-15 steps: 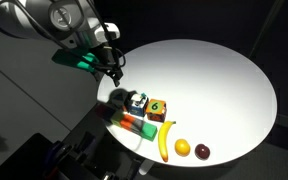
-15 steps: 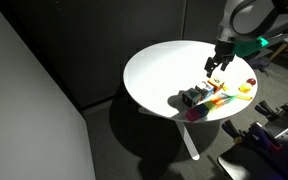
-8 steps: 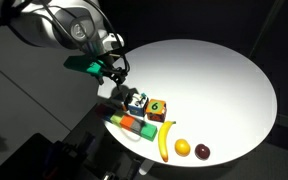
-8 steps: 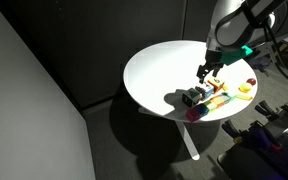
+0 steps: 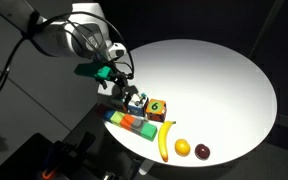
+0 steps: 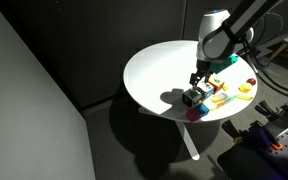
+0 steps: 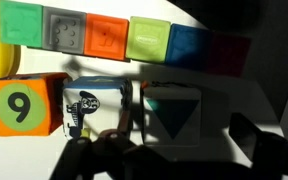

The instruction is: Pick up the soft block with number one on it and stack it on top of the two soft blocks to the right

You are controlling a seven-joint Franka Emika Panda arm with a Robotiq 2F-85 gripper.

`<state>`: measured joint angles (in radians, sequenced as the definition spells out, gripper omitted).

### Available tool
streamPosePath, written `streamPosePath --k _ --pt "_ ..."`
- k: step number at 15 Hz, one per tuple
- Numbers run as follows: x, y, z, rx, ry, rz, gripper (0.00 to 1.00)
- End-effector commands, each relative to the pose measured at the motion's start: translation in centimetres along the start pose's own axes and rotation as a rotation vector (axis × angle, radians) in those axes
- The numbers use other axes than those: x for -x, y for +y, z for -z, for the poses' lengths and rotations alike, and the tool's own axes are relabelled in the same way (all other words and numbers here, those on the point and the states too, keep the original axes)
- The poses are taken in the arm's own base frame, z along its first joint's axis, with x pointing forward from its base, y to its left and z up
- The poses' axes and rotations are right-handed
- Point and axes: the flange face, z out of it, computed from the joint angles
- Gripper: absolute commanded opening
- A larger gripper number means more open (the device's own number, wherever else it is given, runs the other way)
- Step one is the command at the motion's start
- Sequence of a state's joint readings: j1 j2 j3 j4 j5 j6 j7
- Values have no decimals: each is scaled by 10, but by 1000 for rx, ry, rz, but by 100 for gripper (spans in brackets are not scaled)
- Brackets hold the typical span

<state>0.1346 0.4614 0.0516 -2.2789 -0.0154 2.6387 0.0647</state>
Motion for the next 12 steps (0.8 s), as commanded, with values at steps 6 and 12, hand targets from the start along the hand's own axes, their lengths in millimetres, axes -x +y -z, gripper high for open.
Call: streamPosePath --k 6,12 --pt "-28 -5 -36 10 33 13 100" --pt "-28 -4 -51 5 36 20 100"
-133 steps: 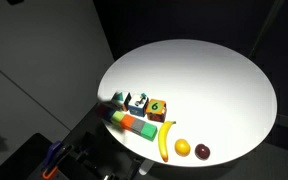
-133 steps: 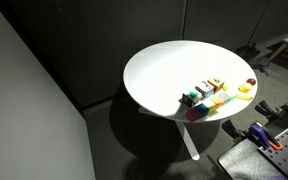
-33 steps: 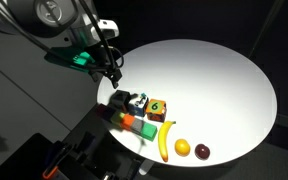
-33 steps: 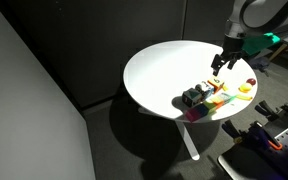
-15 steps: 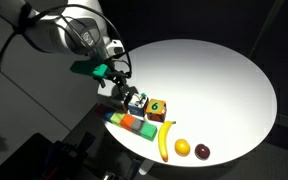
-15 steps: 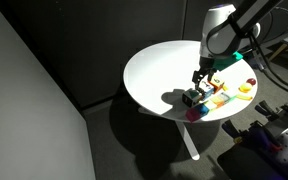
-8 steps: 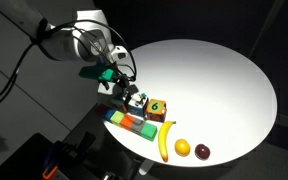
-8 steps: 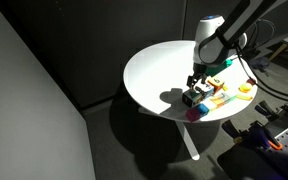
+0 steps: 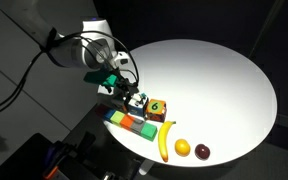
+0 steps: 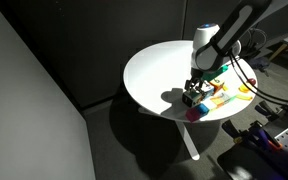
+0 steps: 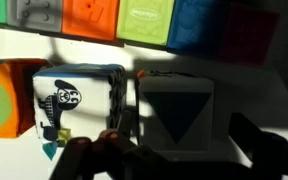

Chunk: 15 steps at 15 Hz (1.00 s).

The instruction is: Pick up the soft block with number one on it and stack it on top of the two soft blocks to the right

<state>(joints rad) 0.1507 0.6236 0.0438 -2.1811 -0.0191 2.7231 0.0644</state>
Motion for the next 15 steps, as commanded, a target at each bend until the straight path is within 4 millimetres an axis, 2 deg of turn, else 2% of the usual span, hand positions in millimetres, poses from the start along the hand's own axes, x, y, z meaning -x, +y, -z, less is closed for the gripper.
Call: streamPosePath --k 1,15 --pt "-5 1 -5 6 18 13 100" --pt "-1 4 -26 4 17 25 100"
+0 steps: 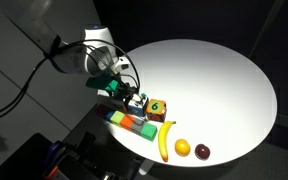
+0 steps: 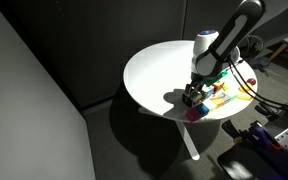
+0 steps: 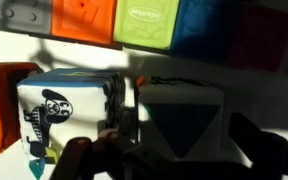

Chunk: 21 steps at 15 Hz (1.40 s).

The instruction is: Pick up the soft block with number one on it and stack it on top of the two soft blocks to the right

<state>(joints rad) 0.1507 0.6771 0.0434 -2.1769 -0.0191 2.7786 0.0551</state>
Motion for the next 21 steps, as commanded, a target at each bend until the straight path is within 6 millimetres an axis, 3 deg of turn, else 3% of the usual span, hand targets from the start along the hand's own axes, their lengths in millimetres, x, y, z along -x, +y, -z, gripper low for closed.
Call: streamPosePath --k 1,3,4,6,9,15,21 --pt "-3 4 -4 10 7 17 100" --pt "-3 5 -6 15 2 14 99" --pt "-3 6 -7 16 0 13 74" --pt "-3 8 -7 24 -2 11 70" --pt "-5 9 -2 30 -10 11 45" --pt "-7 3 13 13 -24 19 5" --pt "-14 -3 45 2 -21 21 5"
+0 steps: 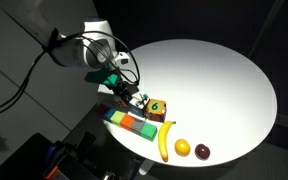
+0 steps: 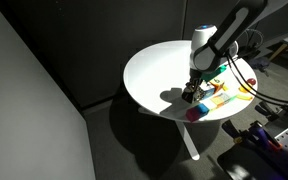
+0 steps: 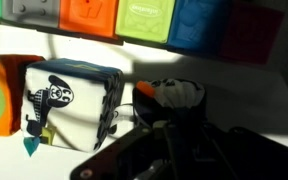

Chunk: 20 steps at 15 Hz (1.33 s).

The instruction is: Pick up the soft block with number one on it and stack it on top of the two soft blocks to the right

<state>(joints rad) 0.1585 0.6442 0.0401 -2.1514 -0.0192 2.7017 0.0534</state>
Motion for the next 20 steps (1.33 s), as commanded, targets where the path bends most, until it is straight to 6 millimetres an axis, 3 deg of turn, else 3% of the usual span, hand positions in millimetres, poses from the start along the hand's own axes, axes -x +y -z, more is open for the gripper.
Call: streamPosePath --k 1,10,16,20 --pt "-5 0 32 -3 1 14 5" --pt "-8 15 93 38 26 -29 5" --pt "-6 48 118 79 36 -84 5" --pt "-2 77 121 76 48 -128 5"
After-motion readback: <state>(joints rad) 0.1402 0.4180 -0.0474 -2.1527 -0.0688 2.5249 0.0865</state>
